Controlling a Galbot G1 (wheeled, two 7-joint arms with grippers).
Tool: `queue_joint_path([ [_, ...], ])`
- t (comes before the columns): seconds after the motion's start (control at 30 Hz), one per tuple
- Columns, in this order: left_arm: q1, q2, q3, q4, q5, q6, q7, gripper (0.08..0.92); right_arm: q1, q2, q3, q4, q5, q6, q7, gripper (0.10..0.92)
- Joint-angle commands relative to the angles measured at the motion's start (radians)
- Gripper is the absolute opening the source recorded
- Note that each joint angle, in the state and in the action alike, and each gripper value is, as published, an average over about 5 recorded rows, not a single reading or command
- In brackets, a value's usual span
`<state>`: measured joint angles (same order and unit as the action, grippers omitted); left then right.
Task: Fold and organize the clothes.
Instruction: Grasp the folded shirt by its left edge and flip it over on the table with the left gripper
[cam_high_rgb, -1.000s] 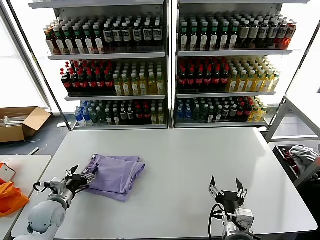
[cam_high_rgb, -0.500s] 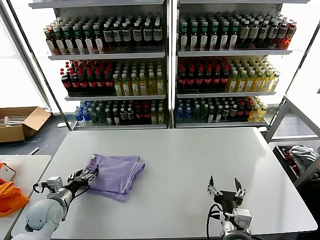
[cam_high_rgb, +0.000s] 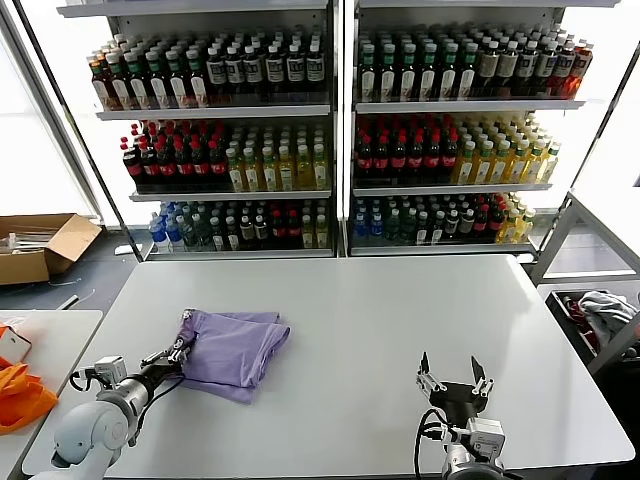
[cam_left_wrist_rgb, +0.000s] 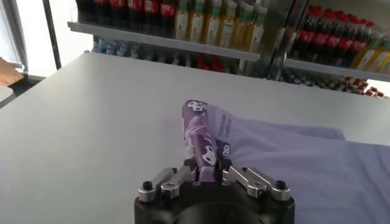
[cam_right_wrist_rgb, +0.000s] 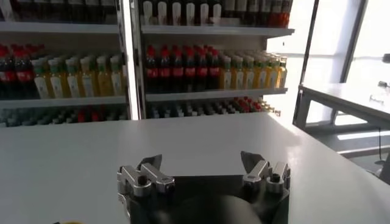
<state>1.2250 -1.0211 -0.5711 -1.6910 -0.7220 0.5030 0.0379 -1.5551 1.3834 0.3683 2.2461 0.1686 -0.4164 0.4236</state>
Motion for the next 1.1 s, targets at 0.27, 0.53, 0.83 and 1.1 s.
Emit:
queue_joint_path([
  [0.27,0.018,0.03,-0.168,-0.046,-0.065,-0.05,-0.025,0.114,0.036,-0.016,-0.002,-0.02,0.018,-0.007,0.003,0.823],
  [0.53,0.052,0.148,-0.411,-0.086,-0.255,0.003,-0.036,0.115,0.076,-0.023,-0.024,-0.044,0.033,-0.012,0.006,0.823],
  [0.83,0.106,0.15,-0.392,-0.262,-0.204,0.021,-0.043,0.115,0.084,-0.024,-0.024,-0.062,0.047,-0.005,0.007,0.823],
  [1.1,0.072,0.024,0.024,-0.405,-0.049,0.007,-0.038,0.115,0.018,-0.023,0.031,-0.05,0.049,0.018,0.005,0.823],
])
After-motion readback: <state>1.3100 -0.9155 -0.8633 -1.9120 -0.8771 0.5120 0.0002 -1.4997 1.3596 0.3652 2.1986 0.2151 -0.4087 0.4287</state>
